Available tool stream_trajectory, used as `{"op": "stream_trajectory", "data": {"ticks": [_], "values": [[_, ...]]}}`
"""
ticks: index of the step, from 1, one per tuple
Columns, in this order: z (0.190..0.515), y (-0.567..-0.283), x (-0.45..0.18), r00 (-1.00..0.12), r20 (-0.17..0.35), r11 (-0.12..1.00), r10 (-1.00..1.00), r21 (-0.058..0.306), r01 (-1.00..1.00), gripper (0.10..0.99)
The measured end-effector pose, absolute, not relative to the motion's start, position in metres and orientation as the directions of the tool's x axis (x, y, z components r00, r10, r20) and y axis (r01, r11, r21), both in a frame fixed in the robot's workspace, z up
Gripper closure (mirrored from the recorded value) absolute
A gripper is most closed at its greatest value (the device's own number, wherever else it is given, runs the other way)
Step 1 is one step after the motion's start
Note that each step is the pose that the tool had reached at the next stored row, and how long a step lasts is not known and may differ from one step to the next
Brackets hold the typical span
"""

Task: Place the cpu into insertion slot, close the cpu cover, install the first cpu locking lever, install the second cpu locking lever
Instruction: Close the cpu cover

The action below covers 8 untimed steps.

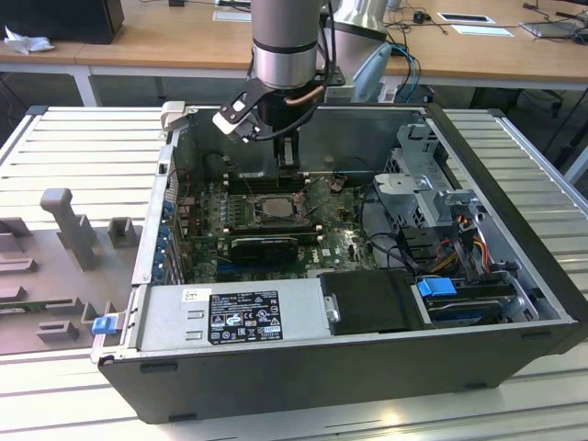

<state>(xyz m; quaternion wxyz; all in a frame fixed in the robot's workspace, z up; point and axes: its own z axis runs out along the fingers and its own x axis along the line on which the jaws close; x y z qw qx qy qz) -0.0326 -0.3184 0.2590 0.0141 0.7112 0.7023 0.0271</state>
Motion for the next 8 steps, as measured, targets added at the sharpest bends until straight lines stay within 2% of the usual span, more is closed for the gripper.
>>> {"op": "stream_trajectory", "data": {"ticks": [8], "values": [[0.2637, -0.3185, -0.0248, 0.012, 0.019, -0.013, 1.0, 0.058, 0.998, 0.98]]}}
